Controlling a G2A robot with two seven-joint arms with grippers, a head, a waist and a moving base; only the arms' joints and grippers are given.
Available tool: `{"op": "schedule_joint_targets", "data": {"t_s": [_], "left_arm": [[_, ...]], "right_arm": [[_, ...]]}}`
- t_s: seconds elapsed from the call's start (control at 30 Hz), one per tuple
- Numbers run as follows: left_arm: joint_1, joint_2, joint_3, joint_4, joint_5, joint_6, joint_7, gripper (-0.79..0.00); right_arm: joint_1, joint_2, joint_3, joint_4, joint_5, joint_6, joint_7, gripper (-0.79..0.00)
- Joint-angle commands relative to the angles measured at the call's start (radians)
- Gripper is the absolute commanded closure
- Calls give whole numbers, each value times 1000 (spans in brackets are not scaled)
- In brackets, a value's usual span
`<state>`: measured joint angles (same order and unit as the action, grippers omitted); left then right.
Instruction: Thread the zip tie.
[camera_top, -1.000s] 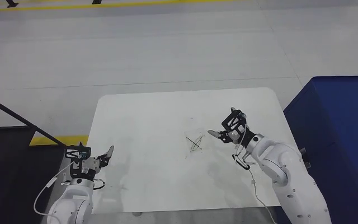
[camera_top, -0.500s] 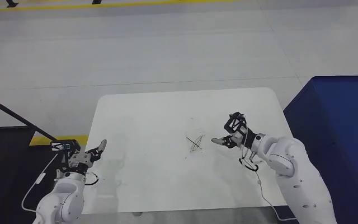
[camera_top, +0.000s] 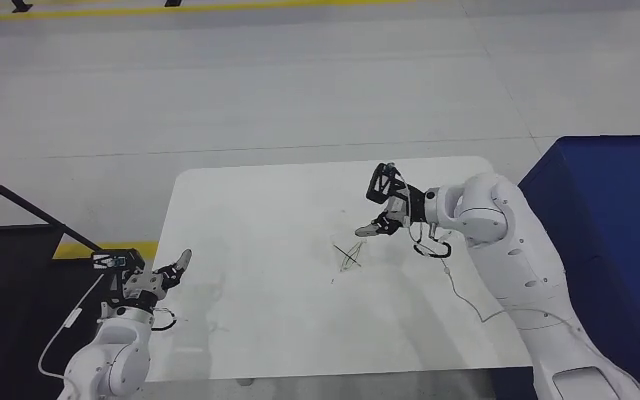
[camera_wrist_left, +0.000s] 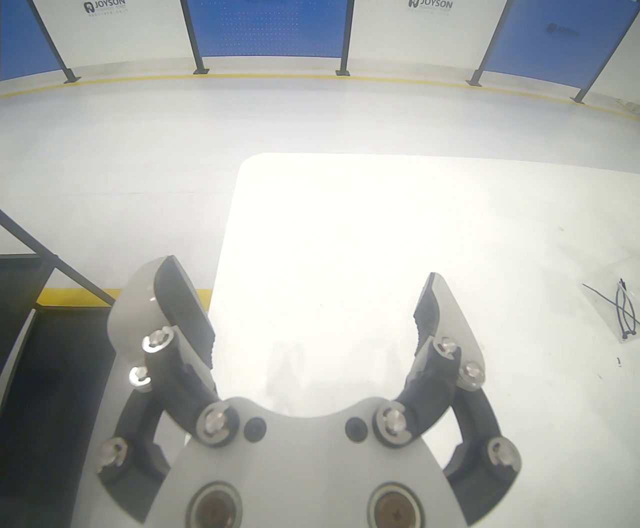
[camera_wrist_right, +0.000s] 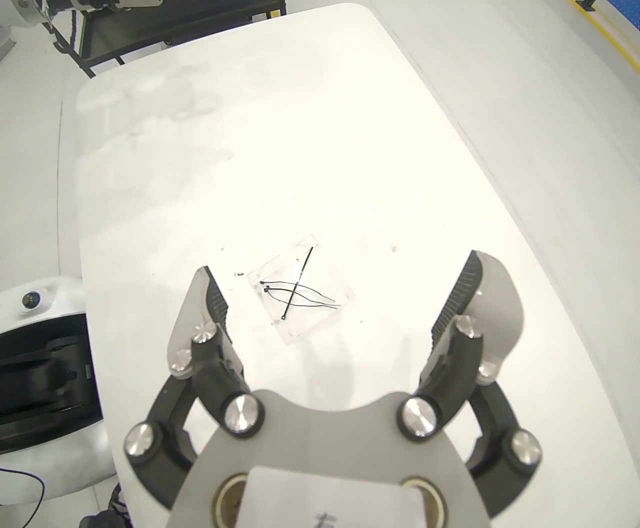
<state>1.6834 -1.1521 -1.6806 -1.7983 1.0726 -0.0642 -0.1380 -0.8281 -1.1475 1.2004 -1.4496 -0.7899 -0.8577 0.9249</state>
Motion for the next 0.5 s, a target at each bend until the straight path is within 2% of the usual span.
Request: {"op": "schedule_joint_targets", "data": {"t_s": [0.0,0.17,0.2,0.27,0.37,0.47], "left_arm": [[0,0,0,0,0,0,0,-785],[0,0,0,0,0,0,0,-785],[0,0,0,0,0,0,0,-785],[0,0,0,0,0,0,0,-785],[0,0,0,0,0,0,0,-785],[0,0,0,0,0,0,0,-785]], "right_arm": [[0,0,0,0,0,0,0,-785],[0,0,0,0,0,0,0,-785],[3,1,-5,-19,-28,-6,10,-785],[10,6,-42,-115,-217,23,60,-785],[68,7,-176,-81,-260,83,121,-785],[207,5,-357,20,-105,214,252,-785]]}}
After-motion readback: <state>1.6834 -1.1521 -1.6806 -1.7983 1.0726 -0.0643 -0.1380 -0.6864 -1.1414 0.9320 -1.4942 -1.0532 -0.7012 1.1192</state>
